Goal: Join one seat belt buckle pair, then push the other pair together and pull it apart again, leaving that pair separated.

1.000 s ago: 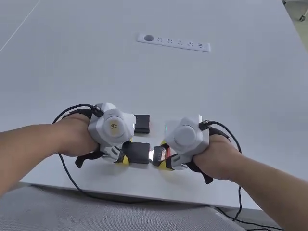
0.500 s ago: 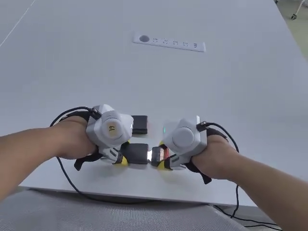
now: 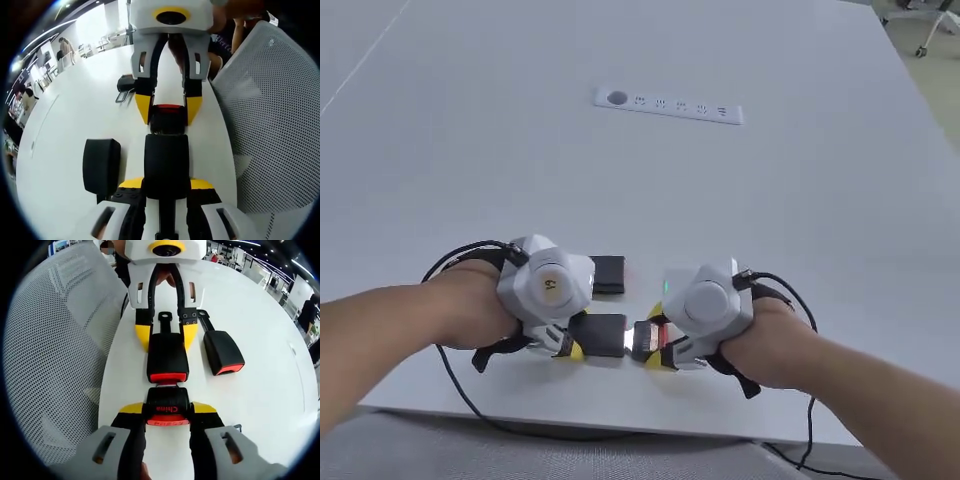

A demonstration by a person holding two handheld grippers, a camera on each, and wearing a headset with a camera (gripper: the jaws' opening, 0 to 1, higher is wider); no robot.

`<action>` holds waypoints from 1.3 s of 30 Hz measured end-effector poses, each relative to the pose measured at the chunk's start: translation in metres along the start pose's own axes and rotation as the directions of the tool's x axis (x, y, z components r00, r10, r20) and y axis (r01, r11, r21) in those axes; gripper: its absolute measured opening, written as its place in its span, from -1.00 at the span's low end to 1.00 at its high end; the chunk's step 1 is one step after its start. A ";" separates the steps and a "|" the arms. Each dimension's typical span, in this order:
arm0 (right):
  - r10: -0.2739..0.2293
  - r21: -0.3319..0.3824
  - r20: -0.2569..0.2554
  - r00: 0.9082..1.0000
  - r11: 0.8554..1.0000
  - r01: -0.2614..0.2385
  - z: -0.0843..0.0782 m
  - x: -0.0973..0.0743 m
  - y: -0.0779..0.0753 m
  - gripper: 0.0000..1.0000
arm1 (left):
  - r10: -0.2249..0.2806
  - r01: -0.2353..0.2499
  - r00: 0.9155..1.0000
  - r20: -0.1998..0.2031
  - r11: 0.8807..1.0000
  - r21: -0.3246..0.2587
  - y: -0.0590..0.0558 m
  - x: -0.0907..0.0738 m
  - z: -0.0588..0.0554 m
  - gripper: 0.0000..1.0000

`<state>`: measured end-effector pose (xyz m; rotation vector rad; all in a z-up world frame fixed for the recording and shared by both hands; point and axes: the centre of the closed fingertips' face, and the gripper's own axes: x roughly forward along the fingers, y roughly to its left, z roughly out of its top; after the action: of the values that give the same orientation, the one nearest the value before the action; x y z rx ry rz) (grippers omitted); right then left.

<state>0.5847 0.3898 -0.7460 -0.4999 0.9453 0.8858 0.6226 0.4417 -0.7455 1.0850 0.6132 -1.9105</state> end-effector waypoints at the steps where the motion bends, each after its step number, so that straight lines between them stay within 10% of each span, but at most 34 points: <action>1: 0.000 0.005 0.004 1.000 1.000 0.000 0.000 0.000 0.000 -0.37 | 0.002 -0.002 1.000 0.001 1.000 -0.004 0.000 0.000 0.000 -0.39; 27: 0.033 0.081 0.076 0.997 0.996 -0.039 0.002 0.000 -0.001 -0.31 | 0.021 -0.022 0.999 -0.026 0.998 -0.055 0.003 -0.001 0.000 -0.34; 39: -0.032 0.087 0.099 0.995 0.996 0.023 0.003 -0.011 -0.001 -0.12 | 0.051 -0.052 0.999 -0.015 0.997 -0.058 0.000 -0.010 -0.001 -0.31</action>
<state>0.5841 0.3868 -0.7347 -0.3901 0.8791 0.8342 0.6258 0.4470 -0.7372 1.0675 0.6384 -1.8314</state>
